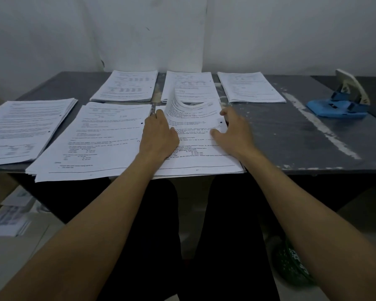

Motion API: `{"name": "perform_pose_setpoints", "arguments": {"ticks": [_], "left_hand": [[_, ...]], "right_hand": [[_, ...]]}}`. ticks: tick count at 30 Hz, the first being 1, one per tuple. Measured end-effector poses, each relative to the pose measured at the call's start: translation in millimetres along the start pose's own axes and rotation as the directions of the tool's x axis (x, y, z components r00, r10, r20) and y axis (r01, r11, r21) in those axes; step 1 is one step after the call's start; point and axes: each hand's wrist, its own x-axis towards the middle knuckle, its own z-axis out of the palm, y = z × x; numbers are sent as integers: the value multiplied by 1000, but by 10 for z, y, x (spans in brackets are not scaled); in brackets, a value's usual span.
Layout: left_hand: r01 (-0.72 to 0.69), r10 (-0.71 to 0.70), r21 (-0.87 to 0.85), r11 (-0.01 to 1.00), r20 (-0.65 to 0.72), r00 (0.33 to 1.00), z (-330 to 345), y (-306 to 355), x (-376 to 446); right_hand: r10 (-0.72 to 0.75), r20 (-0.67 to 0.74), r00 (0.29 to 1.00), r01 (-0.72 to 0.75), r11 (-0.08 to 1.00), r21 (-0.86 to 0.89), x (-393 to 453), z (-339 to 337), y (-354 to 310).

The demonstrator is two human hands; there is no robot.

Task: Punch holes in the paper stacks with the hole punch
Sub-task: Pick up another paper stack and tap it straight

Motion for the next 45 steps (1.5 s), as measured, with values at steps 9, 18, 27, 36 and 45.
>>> {"name": "perform_pose_setpoints", "arguments": {"ticks": [9, 18, 27, 36, 45], "left_hand": [[-18, 17, 11, 1000, 12, 1000, 34, -16, 32], [-35, 38, -88, 995, 30, 999, 27, -42, 38], [175, -169, -550, 816, 63, 984, -121, -123, 114], [160, -121, -732, 663, 106, 987, -349, -54, 292], [5, -108, -776, 631, -81, 991, -681, 371, 547]], "right_hand": [[-14, 50, 999, -9, 903, 429, -38, -107, -38], [165, 301, 939, -336, 629, 702, 28, -239, 106], [159, 297, 942, -337, 409, 848, 54, -280, 141], [162, 242, 957, -291, 486, 824, 66, -274, 76], [84, 62, 995, -103, 677, 728, 364, -814, -268]]}}
